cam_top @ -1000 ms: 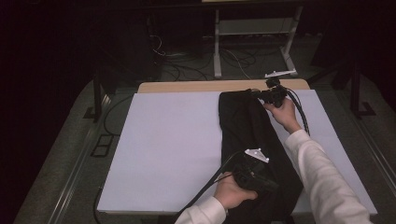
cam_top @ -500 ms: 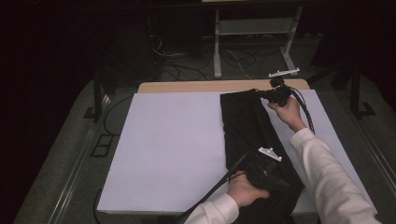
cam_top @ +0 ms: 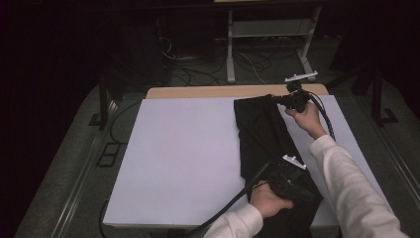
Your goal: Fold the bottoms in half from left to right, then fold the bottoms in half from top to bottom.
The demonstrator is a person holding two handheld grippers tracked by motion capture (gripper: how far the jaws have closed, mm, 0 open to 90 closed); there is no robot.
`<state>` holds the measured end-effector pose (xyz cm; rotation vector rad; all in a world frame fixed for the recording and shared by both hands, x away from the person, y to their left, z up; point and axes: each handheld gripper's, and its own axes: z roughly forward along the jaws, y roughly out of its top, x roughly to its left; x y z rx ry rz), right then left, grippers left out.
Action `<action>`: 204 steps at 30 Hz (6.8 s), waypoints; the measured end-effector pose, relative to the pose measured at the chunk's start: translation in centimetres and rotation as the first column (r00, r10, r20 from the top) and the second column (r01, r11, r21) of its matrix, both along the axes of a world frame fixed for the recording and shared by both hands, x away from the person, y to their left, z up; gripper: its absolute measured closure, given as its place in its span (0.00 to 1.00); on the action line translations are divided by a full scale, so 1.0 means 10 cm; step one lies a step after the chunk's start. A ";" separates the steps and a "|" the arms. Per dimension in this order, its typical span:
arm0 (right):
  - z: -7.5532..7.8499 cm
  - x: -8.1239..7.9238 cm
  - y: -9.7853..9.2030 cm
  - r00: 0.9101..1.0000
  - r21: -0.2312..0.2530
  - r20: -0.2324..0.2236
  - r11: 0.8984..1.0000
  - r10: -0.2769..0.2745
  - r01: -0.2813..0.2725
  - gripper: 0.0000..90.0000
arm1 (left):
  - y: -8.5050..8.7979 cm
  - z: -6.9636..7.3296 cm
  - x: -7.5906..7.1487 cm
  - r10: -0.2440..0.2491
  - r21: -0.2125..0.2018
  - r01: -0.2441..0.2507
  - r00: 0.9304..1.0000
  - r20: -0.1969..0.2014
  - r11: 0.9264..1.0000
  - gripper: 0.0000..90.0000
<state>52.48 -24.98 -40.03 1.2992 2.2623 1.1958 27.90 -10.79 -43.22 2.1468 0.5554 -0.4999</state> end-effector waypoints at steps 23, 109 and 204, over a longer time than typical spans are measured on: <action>-0.06 0.02 -0.06 1.000 -0.026 -0.002 1.000 0.000 0.000 0.96 | -0.25 -0.17 0.09 0.021 0.014 -0.021 0.999 -0.030 1.000 0.99; 0.06 -0.35 -0.37 0.999 0.089 -0.035 0.996 0.001 0.002 0.03 | 1.27 0.54 1.33 0.369 -0.108 -0.355 0.851 0.374 0.928 0.00; -0.57 -0.10 -0.28 0.941 0.155 -0.321 0.974 -0.109 0.166 0.88 | 1.45 -0.34 2.34 0.649 -0.014 -0.652 0.757 -0.070 0.759 0.91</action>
